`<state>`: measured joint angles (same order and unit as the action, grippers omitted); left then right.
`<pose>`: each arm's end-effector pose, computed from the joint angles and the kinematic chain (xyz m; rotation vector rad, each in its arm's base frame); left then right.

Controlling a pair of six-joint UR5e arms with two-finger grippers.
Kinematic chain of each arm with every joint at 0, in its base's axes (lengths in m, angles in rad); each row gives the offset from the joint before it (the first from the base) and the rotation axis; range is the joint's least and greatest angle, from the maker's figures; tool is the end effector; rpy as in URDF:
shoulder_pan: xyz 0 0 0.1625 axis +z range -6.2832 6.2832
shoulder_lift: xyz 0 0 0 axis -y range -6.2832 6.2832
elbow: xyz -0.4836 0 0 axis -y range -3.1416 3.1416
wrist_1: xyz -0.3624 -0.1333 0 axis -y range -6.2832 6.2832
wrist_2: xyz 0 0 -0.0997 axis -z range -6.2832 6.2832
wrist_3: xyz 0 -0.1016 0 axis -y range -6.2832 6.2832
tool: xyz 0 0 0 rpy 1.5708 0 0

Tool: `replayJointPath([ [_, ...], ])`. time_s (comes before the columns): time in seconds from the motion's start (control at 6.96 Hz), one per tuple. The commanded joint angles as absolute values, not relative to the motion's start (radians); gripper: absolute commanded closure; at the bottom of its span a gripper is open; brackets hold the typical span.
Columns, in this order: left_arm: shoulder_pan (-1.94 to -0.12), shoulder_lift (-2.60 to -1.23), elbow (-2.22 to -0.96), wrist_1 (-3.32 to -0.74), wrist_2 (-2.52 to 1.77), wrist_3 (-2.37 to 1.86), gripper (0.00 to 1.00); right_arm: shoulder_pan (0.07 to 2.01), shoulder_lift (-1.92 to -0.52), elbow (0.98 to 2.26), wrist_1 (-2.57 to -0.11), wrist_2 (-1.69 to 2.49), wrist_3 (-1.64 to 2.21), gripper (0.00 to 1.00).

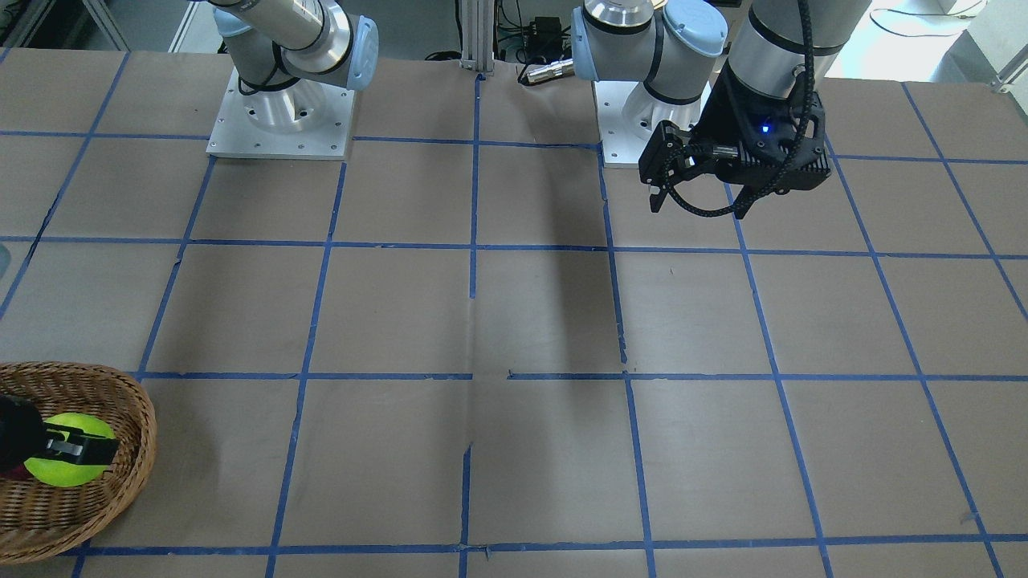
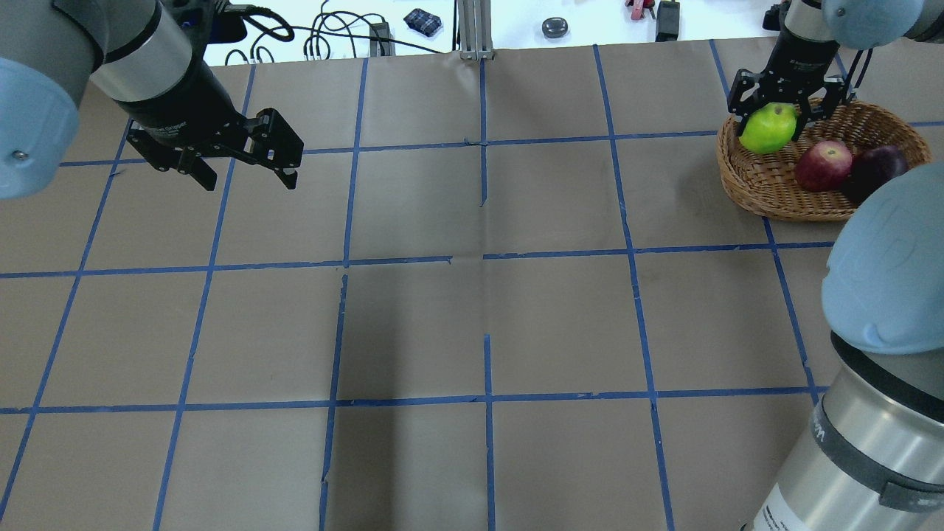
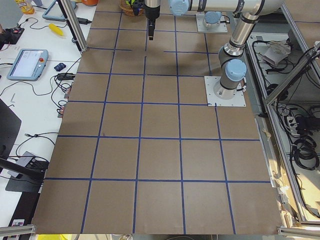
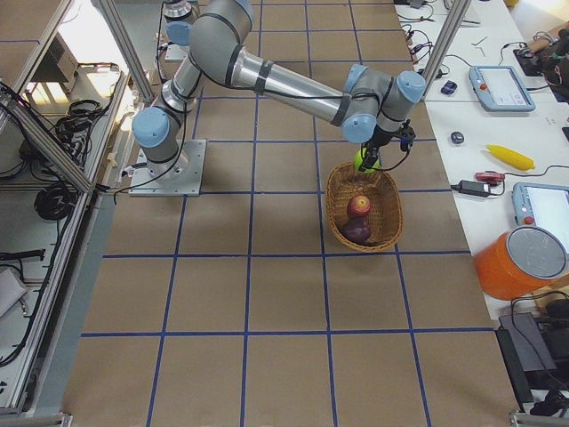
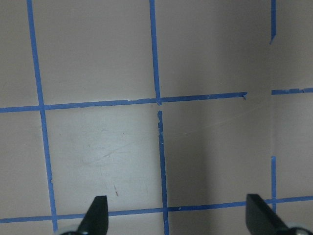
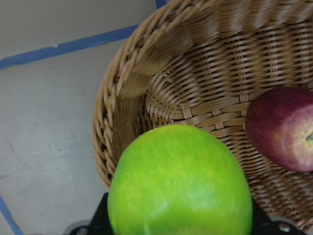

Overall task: Put all apples into basket
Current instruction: 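Carry the green apple into the basket and open the right gripper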

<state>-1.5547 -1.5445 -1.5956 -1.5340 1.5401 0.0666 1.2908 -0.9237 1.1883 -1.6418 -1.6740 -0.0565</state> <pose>-0.1291 -0.4553 0.5488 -0.0795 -3.1109 0.0615 -0.0808 -0.7256 0.3352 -0.3256 -3.0387 -0.3190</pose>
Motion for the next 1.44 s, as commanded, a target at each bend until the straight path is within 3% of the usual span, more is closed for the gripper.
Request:
replayJointPath([
  [0.0,-1.555,-1.545,-1.595,-1.534,1.539,0.066,0.00,1.266,-0.881,1.195,-1.638,-1.697,-0.095,1.00],
  [0.14,-1.555,-1.545,-1.595,-1.534,1.540,0.066,0.00,1.266,-0.876,1.196,-1.623,-1.695,-0.086,1.00],
  [0.29,-1.555,-1.545,-1.595,-1.534,1.539,0.066,0.00,1.266,-0.868,1.197,-1.635,-1.698,-0.093,0.55],
  [0.43,-1.557,-1.545,-1.595,-1.534,1.540,0.064,0.00,1.264,-0.864,1.197,-1.637,-1.698,-0.091,0.18],
  [0.57,-1.555,-1.545,-1.595,-1.534,1.539,0.064,0.00,1.256,-0.859,1.197,-1.623,-1.697,-0.095,0.00],
  [0.86,-1.554,-1.545,-1.595,-1.534,1.539,0.066,0.00,1.249,-0.882,1.195,-1.612,-1.698,-0.153,0.00],
  [1.29,-1.552,-1.545,-1.597,-1.534,1.539,0.063,0.00,1.302,-1.073,1.187,-1.426,-1.668,-0.155,0.00],
])
